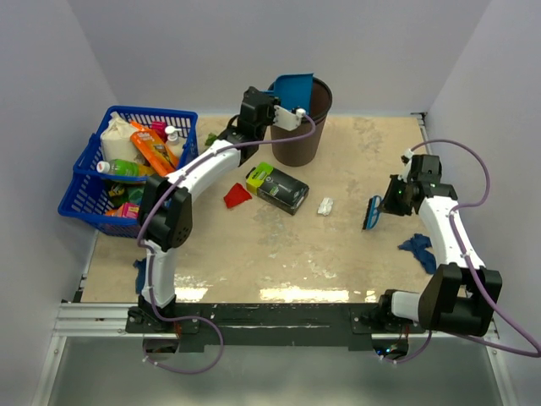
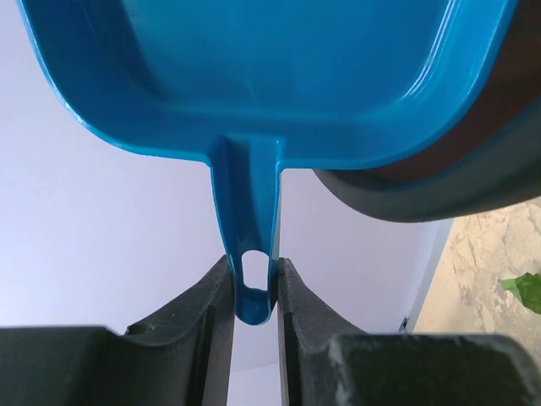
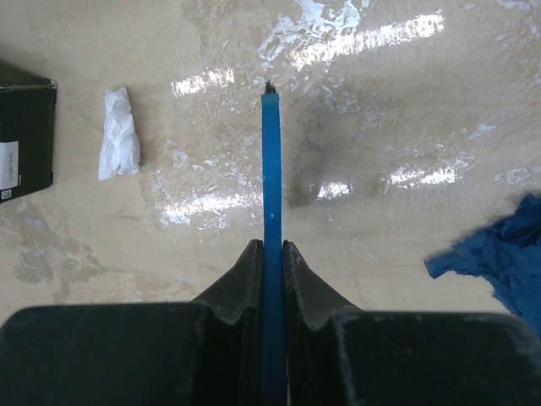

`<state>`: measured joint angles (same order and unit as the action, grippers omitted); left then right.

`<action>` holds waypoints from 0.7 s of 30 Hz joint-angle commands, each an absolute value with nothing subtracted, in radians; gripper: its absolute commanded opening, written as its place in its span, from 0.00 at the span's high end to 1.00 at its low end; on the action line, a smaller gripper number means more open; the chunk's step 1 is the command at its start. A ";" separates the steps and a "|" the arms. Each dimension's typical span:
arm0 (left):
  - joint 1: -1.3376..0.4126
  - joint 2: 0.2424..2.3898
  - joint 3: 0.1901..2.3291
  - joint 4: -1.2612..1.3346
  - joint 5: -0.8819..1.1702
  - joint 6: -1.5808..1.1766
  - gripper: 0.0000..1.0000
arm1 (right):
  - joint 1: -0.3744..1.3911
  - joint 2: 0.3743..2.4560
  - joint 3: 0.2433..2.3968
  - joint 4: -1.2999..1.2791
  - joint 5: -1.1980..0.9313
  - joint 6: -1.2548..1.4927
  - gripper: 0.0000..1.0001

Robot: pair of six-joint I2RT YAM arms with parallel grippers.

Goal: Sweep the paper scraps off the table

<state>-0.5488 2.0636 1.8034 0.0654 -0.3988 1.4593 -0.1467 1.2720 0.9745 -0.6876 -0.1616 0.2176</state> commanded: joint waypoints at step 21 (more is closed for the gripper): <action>-0.574 1.711 1.855 -0.438 -0.005 0.920 1.00 | -0.169 1.255 1.259 -0.782 -0.072 0.029 1.00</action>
<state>-0.5468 1.8847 1.9202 -0.1844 -0.2390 1.0359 -0.1638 1.2583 1.1118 -0.7307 -0.1524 0.1471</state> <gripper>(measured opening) 0.270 0.109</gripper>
